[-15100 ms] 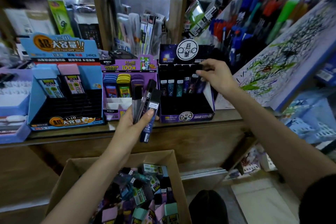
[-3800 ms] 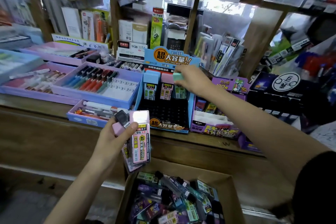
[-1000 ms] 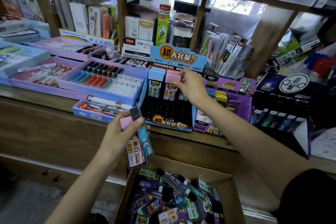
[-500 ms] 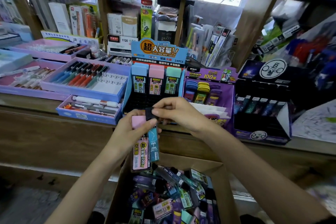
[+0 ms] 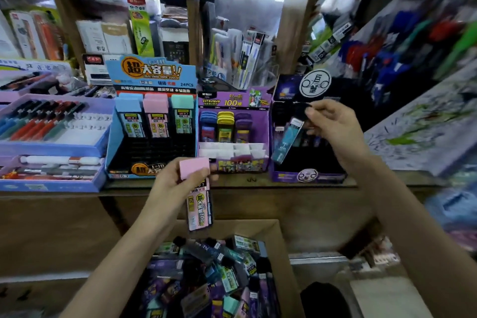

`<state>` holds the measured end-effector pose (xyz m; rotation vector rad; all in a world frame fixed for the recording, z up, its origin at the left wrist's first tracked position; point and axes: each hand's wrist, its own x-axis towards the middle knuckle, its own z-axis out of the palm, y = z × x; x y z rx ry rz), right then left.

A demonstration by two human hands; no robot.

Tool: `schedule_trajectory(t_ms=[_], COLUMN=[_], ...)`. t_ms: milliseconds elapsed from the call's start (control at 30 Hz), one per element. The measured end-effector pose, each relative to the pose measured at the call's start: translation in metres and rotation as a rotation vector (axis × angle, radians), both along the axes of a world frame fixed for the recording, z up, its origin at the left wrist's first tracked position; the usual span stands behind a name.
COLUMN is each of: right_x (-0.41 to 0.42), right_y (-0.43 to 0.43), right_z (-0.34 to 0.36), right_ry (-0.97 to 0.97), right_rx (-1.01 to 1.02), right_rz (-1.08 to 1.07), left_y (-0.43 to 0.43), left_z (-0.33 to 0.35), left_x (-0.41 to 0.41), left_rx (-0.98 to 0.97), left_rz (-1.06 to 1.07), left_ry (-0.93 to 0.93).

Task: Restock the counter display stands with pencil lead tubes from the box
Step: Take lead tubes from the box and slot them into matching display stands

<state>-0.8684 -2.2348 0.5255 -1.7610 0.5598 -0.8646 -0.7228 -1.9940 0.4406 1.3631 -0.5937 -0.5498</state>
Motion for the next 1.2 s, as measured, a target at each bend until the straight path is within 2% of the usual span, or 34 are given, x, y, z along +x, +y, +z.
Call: schedule_trajectory(t_ms=[200,400,567,833,933,1000,1100,1200], right_x=[0.000,0.019,0.024,0.026,0.021,0.017,0.017,0.027], right_y=[-0.047,-0.055,-0.053,-0.046,-0.035,-0.019,0.014,0.055], right_z=[-0.008,-0.024,-0.035,-0.037,-0.031,-0.029,-0.021,-0.010], right_ry=[0.089,0.161,0.182,0.269,0.434,0.438,0.325,0.223], right_rx=[-0.207,-0.340,-0.326,-0.332,-0.534,-0.698,-0.739,-0.562], right_rz=[-0.113,-0.112,-0.068,-0.142,-0.236,-0.289,-0.157,0.086], left_y=[-0.009,-0.006,-0.003,-0.005,-0.005,-0.004,-0.002,0.001], left_z=[-0.002,-0.006,-0.008,-0.011,-0.009,-0.008,-0.005,0.001], left_x=[-0.004,-0.007,-0.006,-0.005,-0.004,-0.001,0.004,0.010], left_rx=[-0.001,0.032,0.050,0.040,0.017,0.012,-0.001,-0.015], left_rz=[0.079,0.103,0.095,0.070,0.071,0.058,0.064,0.050], left_ry=[-0.002,-0.034,-0.033,-0.005,0.015,0.023,0.063,0.037])
